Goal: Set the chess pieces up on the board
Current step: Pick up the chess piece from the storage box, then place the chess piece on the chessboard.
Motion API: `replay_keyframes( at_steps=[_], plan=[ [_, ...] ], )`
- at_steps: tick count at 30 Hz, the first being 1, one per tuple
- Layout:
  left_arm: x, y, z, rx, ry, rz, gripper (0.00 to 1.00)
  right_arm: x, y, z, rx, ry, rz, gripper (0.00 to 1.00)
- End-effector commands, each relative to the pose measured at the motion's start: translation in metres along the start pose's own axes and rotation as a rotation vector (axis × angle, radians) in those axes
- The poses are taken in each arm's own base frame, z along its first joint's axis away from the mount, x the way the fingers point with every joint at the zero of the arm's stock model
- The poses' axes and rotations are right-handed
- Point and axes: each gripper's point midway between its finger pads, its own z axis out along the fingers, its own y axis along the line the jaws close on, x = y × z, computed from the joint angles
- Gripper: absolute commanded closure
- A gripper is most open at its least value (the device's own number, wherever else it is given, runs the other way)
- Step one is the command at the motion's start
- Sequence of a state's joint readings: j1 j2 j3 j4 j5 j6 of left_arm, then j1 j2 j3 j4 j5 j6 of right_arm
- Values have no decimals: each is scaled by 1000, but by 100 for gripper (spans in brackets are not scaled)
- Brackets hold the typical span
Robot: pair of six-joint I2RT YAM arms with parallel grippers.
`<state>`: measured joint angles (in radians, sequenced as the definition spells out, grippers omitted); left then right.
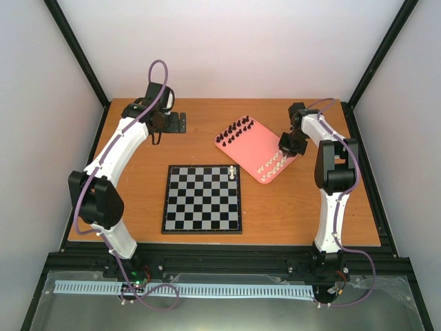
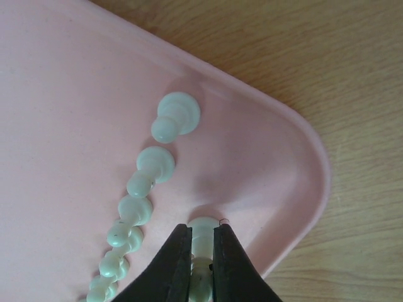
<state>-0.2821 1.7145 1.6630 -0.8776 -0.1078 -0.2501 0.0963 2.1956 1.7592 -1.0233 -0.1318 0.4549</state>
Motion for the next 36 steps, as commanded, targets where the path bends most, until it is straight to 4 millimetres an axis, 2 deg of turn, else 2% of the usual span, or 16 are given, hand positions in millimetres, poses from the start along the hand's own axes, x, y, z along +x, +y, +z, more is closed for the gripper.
replay_keyframes(
  at_steps=[1,14,20,25,27,30,33,36],
  plan=[
    [-12,0,-11,-4,-32,14,0,-5,5,1,-9,-10,-1,96],
    [-14,-1,-16,1,-44,7,0,-14,1,-27,37,-66,-27,97],
    [-16,-1,-19,4,-55,7,0,-21,4,-62,43,-121,-51,97],
    [-17,-3,-21,20,-61,5,0,-25,23,-100,16,-174,-105,97],
    [-17,-4,-21,23,-61,4,0,-19,38,-111,0,-177,-141,97],
    [-16,-3,-20,21,-57,5,0,2,70,-125,-30,-172,-213,97],
    [-14,-2,-20,17,-51,7,0,39,109,-129,-65,-137,-303,97],
    [-10,-2,-19,15,-41,12,0,83,140,-124,-94,-74,-378,97]
  ],
)
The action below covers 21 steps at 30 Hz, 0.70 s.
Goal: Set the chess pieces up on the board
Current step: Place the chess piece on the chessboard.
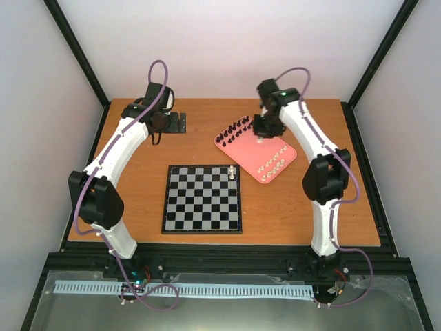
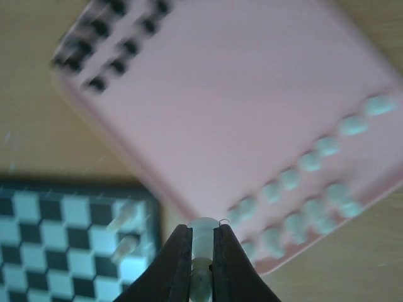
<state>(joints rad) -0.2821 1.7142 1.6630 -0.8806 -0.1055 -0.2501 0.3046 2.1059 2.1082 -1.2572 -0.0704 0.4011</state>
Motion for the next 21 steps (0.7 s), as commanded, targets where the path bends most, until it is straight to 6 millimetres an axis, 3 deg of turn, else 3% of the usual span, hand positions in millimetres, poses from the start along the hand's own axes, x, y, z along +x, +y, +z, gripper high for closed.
replay_keyframes(
  at_steps=[1,5,8,21],
  plan=[
    [-10,-1,-19,12,-42,12,0,60,61,-12,-59,110,-117,97],
    [-6,0,-18,9,-36,13,0,106,85,-2,-57,170,-189,97],
    [-4,0,-18,10,-32,13,0,126,91,5,-78,189,-199,97],
    [-2,1,-13,2,-17,22,0,153,107,48,-47,214,-279,97]
  ],
)
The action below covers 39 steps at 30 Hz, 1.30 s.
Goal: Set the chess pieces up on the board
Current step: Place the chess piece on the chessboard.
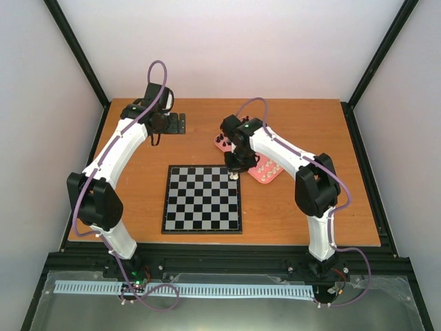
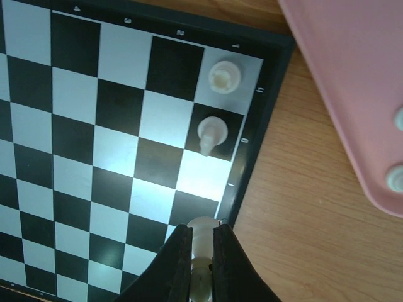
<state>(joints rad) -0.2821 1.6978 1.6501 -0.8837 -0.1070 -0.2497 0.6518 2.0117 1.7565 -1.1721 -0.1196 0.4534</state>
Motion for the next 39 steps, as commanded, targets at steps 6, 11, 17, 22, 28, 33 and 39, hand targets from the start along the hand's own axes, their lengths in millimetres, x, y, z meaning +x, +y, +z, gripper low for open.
replay_keyframes(
  at_steps=[6,11,17,22,28,33,39],
  plan=[
    [-2,1,-5,-3,-9,20,0,1,18,19,21,-6,-46,97],
    [-4,0,-5,-1,-12,22,0,3,18,31,29,14,-45,97],
    [-2,-1,-1,3,-3,20,0,5,14,40,39,22,-40,97],
    [-2,-3,-1,13,-2,16,0,6,6,50,80,26,-41,97],
    [-1,-3,-1,12,0,21,0,2,4,57,89,11,-46,97],
    [-1,-2,0,9,0,22,0,1,4,60,90,11,-51,97],
    [-1,-3,0,10,0,22,0,1,5,64,86,23,-55,97]
  ],
)
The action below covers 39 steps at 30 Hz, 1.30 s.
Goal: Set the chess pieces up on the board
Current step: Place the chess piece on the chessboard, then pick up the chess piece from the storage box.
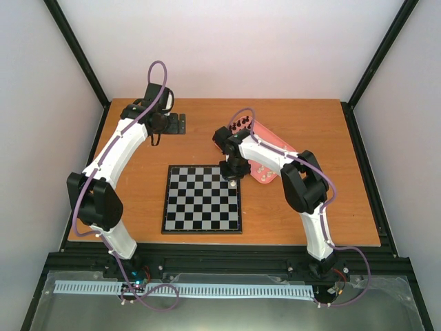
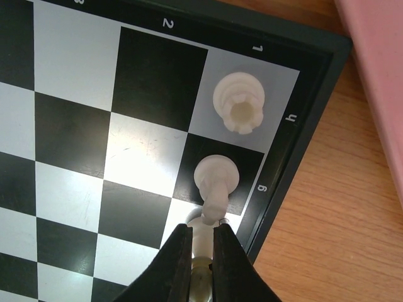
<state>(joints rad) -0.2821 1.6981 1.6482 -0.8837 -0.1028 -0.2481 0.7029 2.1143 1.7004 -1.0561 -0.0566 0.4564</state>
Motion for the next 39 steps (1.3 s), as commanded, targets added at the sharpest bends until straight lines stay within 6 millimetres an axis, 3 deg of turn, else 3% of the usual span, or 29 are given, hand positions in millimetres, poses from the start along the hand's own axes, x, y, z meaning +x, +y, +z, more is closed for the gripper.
replay_keyframes(
  at_steps=[1,6,14,19,23,29,33,39],
  plan=[
    [-2,-2,0,6,-2,21,0,0,1,8,15,7,-12,97],
    [-1,-2,2,6,2,22,0,2,0,12,19,20,-16,96],
    [0,-2,3,3,5,22,0,-2,5,1,-3,-7,-45,62],
    [1,-1,3,-2,5,23,0,-4,12,-10,-45,-18,-77,54],
    [0,0,3,-2,5,21,0,-9,18,-29,-62,-40,-101,47],
    [-2,-1,0,-1,-4,21,0,-14,16,-79,-57,-109,-122,34],
    [-5,-1,-3,1,-13,22,0,-16,-12,-103,-63,-137,-33,30],
    [-11,-7,-7,30,-26,17,0,-26,-95,-105,-7,-154,173,34]
  ],
)
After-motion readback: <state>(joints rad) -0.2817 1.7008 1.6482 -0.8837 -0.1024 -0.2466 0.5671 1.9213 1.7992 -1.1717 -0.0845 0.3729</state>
